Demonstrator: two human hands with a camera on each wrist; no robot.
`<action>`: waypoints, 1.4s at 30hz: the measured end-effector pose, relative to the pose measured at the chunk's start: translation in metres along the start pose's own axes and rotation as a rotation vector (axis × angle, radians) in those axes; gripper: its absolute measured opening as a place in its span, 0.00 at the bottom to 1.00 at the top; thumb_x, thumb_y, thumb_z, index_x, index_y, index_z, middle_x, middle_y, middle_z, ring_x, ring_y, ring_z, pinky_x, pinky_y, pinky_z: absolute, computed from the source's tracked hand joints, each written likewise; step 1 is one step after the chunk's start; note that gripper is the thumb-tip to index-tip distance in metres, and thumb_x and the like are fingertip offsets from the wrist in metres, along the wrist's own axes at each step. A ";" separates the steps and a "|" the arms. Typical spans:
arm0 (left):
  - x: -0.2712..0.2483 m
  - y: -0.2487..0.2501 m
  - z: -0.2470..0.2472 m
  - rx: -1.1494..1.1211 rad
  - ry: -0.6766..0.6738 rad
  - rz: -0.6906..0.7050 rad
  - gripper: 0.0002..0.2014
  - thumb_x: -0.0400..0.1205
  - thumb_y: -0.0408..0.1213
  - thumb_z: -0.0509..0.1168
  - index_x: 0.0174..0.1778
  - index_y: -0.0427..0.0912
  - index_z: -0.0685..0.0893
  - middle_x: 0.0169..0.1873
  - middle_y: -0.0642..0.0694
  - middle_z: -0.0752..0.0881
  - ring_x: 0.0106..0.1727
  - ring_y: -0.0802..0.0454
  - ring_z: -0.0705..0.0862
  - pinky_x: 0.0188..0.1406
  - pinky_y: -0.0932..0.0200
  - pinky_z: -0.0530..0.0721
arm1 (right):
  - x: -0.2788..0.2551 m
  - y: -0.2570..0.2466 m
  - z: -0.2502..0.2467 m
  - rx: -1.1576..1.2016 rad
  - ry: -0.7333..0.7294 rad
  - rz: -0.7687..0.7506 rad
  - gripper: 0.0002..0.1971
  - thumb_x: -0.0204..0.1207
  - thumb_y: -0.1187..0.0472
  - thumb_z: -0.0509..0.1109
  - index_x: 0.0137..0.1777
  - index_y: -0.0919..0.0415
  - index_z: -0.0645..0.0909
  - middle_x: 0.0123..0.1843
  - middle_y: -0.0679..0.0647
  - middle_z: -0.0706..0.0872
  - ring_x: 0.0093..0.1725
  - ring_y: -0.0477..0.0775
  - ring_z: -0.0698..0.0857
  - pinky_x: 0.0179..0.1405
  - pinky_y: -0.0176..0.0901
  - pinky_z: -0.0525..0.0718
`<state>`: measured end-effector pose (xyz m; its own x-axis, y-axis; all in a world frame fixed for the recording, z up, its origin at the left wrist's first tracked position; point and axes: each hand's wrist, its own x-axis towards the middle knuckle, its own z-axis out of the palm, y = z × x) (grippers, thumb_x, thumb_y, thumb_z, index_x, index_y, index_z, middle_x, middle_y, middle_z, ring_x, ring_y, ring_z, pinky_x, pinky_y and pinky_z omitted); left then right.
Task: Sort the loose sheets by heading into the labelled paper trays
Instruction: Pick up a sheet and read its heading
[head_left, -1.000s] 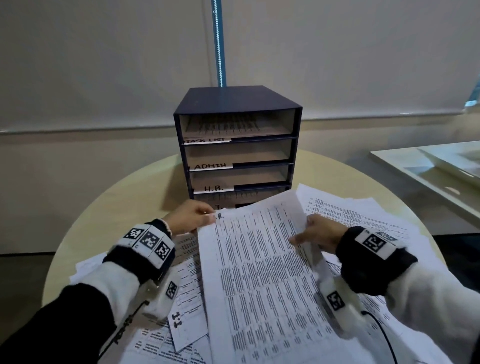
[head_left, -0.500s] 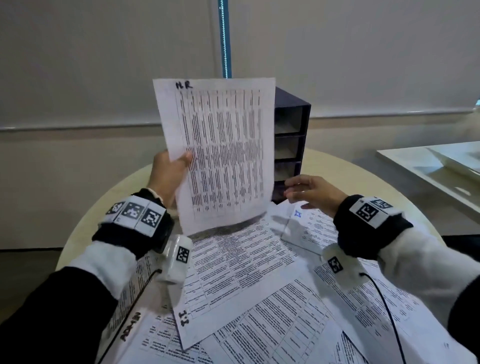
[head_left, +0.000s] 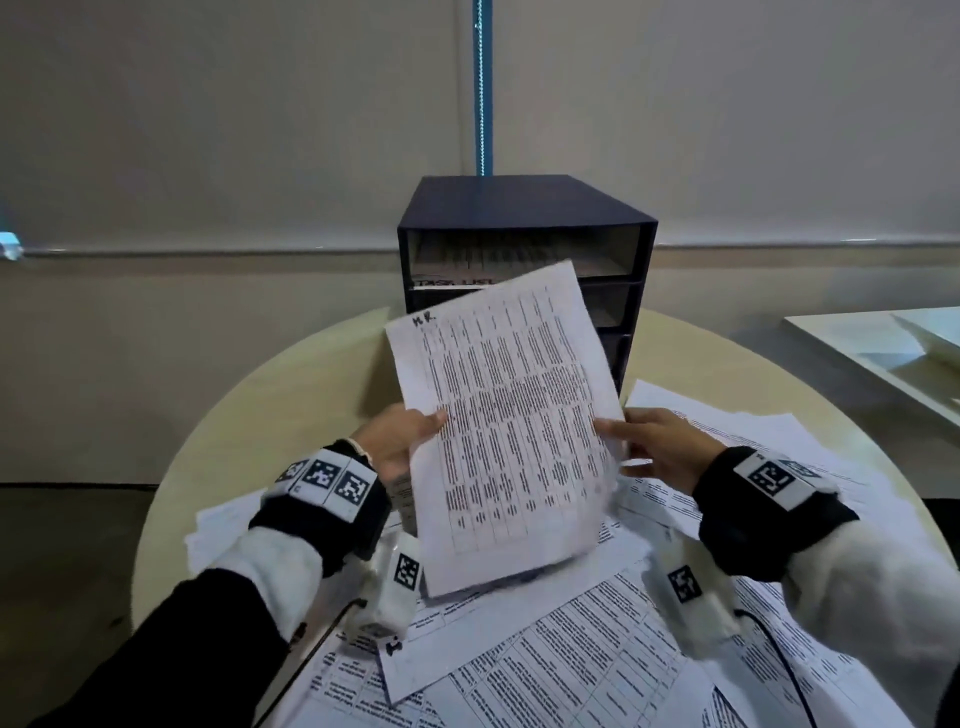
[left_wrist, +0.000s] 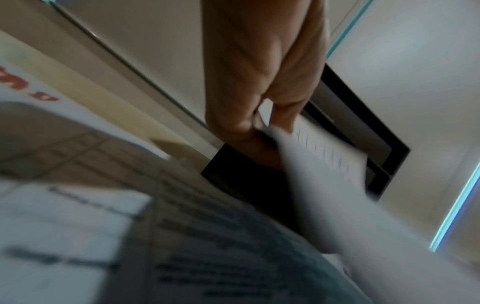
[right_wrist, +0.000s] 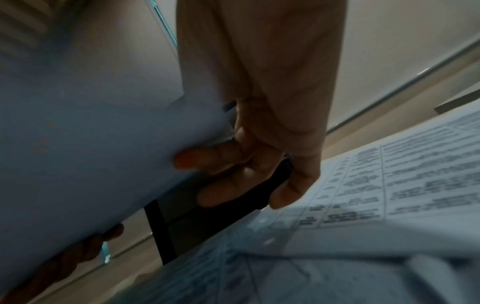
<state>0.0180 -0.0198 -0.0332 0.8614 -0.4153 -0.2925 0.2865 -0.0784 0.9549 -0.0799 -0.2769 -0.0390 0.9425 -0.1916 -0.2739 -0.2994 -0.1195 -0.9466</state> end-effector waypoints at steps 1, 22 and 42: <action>0.001 -0.004 -0.001 0.037 0.001 -0.025 0.19 0.85 0.26 0.56 0.71 0.22 0.69 0.68 0.27 0.76 0.59 0.37 0.81 0.59 0.46 0.79 | 0.000 0.001 0.000 -0.007 -0.003 0.012 0.09 0.76 0.63 0.69 0.52 0.68 0.82 0.43 0.56 0.88 0.35 0.50 0.86 0.48 0.45 0.84; 0.001 -0.023 0.004 0.040 -0.142 -0.270 0.18 0.85 0.24 0.54 0.71 0.28 0.72 0.68 0.33 0.77 0.68 0.38 0.76 0.74 0.42 0.68 | -0.024 0.010 -0.016 -0.190 -0.226 0.277 0.06 0.75 0.73 0.66 0.51 0.69 0.79 0.45 0.62 0.89 0.39 0.58 0.89 0.38 0.50 0.89; 0.054 0.010 0.021 -0.088 0.078 -0.145 0.16 0.86 0.34 0.56 0.66 0.27 0.75 0.66 0.35 0.80 0.69 0.39 0.78 0.72 0.45 0.73 | 0.018 -0.002 -0.016 0.337 -0.059 0.205 0.11 0.79 0.77 0.58 0.60 0.79 0.71 0.29 0.63 0.86 0.17 0.47 0.81 0.14 0.30 0.81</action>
<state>0.0588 -0.0623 -0.0382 0.8374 -0.3339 -0.4327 0.4424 -0.0509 0.8954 -0.0648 -0.2956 -0.0393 0.8783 -0.1205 -0.4626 -0.4255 0.2440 -0.8714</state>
